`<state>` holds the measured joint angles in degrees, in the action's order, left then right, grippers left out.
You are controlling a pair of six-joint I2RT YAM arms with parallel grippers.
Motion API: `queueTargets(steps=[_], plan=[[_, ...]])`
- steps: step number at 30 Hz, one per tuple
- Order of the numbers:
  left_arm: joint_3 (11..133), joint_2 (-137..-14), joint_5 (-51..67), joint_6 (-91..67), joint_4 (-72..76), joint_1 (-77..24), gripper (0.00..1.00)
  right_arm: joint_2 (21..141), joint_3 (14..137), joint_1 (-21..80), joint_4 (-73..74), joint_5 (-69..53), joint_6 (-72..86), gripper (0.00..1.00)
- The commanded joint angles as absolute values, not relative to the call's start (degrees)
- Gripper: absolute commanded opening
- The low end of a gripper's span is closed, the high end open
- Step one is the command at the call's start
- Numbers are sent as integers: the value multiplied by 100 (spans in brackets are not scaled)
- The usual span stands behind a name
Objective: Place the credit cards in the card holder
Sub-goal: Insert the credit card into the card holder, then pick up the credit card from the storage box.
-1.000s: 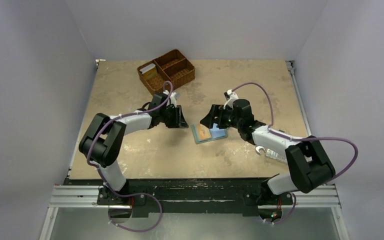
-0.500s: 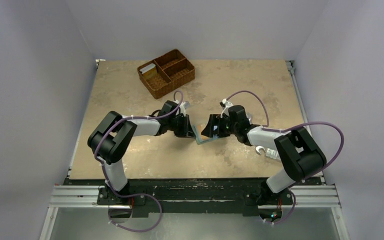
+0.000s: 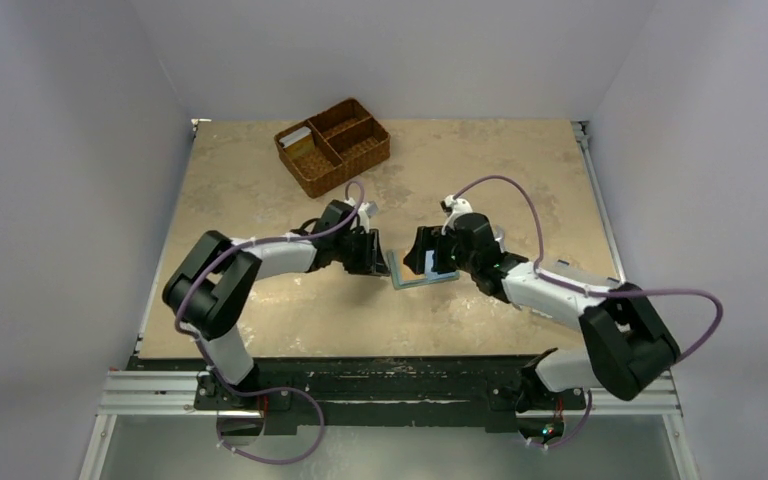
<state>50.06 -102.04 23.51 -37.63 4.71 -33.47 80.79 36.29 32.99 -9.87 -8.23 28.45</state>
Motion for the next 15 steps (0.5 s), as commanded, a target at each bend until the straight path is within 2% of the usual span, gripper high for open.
queueTargets(steps=[1,7,9,12,15], plan=[[5393,-9100,1756,-2448,-1024,-3056,37,7260,3551,3272,-872,96,2247,89],[6963,-8296,-105,-468,-3124,-2818,61,6701,3121,3274,-1510,-230,2197,89],[7643,-8616,-240,-66,-3367,-2484,68,6748,3012,3278,-1730,-424,2202,89],[8809,-9301,-744,427,-3760,-2338,85,6902,2958,3275,-1889,-716,2226,88],[9719,-9922,-1542,1004,-3824,-2329,87,6919,2804,3274,-2140,-902,2318,88]])
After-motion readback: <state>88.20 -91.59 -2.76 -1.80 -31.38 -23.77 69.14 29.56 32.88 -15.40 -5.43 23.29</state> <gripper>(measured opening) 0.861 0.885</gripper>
